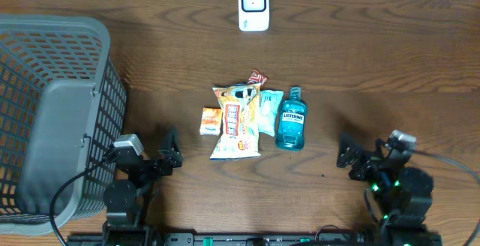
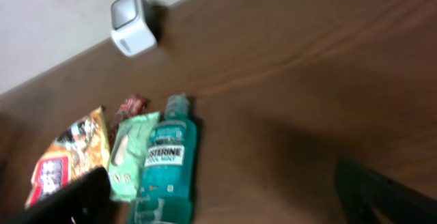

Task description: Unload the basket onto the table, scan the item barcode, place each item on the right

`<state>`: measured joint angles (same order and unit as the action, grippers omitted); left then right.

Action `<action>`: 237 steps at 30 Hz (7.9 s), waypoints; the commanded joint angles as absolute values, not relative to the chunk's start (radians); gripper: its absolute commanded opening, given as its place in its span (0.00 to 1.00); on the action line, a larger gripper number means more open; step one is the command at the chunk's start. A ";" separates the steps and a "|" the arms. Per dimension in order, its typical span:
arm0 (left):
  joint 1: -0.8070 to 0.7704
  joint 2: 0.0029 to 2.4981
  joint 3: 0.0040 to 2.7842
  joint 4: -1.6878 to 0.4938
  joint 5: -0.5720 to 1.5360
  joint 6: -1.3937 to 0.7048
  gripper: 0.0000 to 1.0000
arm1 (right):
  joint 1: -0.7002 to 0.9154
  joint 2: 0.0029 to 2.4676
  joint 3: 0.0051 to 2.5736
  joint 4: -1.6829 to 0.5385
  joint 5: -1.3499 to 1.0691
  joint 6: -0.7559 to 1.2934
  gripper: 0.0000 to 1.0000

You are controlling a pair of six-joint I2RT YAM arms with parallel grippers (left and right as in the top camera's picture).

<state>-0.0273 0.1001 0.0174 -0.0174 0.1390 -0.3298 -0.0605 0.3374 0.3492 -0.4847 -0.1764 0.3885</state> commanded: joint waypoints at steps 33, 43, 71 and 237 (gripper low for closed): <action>-0.023 0.105 0.004 -0.059 0.115 -0.372 0.98 | 0.245 1.119 0.744 -0.479 -0.312 0.363 0.99; -0.023 0.105 0.004 -0.059 0.115 -0.372 0.98 | 0.258 1.119 0.744 -0.489 -0.312 0.370 0.99; -0.023 0.105 0.004 -0.059 0.115 -0.372 0.98 | 0.458 1.657 1.142 -0.816 0.108 0.601 0.89; -0.023 0.105 0.004 -0.059 0.115 -0.372 0.98 | 0.658 1.052 0.644 -0.422 0.170 0.441 0.99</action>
<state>-0.0269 0.1047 0.0216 -0.0269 0.1127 -0.3569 0.6514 1.0710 0.7345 -0.5041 0.1757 0.4118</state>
